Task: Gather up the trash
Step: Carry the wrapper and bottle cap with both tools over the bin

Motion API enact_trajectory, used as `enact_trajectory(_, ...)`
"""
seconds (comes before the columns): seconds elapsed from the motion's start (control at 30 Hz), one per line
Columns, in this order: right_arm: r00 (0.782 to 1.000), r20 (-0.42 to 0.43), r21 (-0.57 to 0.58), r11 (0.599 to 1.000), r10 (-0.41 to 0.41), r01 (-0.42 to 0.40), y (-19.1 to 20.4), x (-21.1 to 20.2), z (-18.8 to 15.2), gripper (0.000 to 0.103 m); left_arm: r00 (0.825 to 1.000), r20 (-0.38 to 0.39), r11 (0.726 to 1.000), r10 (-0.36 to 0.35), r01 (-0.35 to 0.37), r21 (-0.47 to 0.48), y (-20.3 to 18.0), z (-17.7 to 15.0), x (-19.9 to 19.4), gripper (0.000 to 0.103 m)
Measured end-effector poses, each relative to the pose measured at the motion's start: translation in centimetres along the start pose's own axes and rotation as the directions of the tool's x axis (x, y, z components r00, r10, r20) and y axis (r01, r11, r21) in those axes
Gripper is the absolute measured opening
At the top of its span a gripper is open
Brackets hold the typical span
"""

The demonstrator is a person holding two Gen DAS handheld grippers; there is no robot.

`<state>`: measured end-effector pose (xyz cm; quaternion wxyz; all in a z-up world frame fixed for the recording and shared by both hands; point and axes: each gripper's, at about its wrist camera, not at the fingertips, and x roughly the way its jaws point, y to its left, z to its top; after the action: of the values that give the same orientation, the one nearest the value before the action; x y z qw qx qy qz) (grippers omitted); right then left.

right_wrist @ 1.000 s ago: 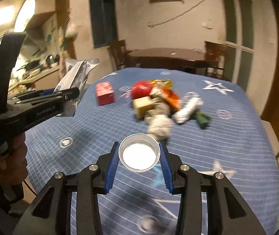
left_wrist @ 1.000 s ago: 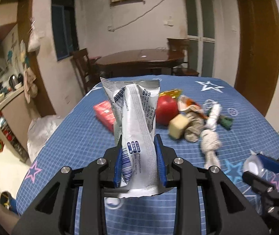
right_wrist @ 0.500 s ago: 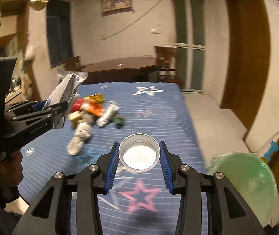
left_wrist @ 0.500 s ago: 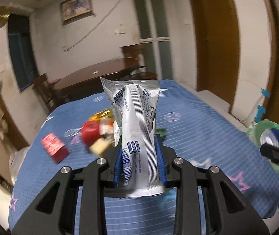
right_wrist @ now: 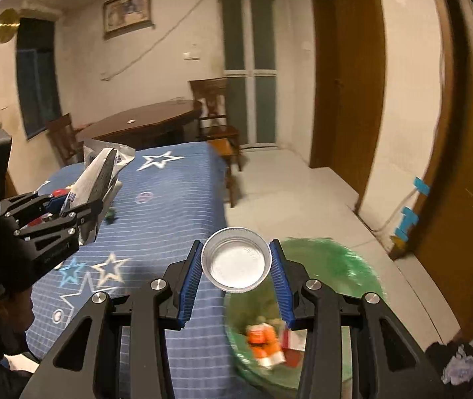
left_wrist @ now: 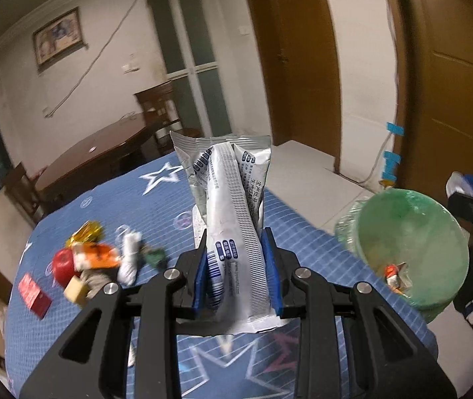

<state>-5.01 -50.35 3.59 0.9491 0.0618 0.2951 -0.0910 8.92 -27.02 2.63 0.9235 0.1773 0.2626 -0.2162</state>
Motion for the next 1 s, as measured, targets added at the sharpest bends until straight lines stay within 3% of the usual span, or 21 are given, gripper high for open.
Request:
enact_trajectory(0.3, 0.996, -0.057, 0.094, 0.993, -0.072, 0.077, -6.5, 0.0, -0.9, 0.042, 0.998, 0.0, 0.991, -0.062, 0.062, 0.117, -5.2, 1.3, 2.2, 0.028)
enact_trajectory(0.5, 0.99, -0.087, 0.134, 0.984, -0.109, 0.12, -9.9, -0.2, -1.6, 0.042, 0.987, -0.024, 0.971, -0.156, 0.158, 0.178, -8.8, 2.0, 3.5, 0.028)
enact_trajectory(0.73, 0.983, -0.108, 0.144, 0.977, -0.146, 0.161, -11.7, -0.3, -2.2, 0.042, 0.966, -0.074, 0.938, -0.249, 0.259, 0.23, -11.9, 2.3, 5.0, 0.028)
enact_trajectory(1.0, 0.982, -0.121, 0.144, 0.976, -0.147, 0.164, -12.0, -0.3, -2.2, 0.042, 0.947, -0.097, 0.911, -0.306, 0.321, 0.26, -13.6, 2.1, 5.6, 0.028)
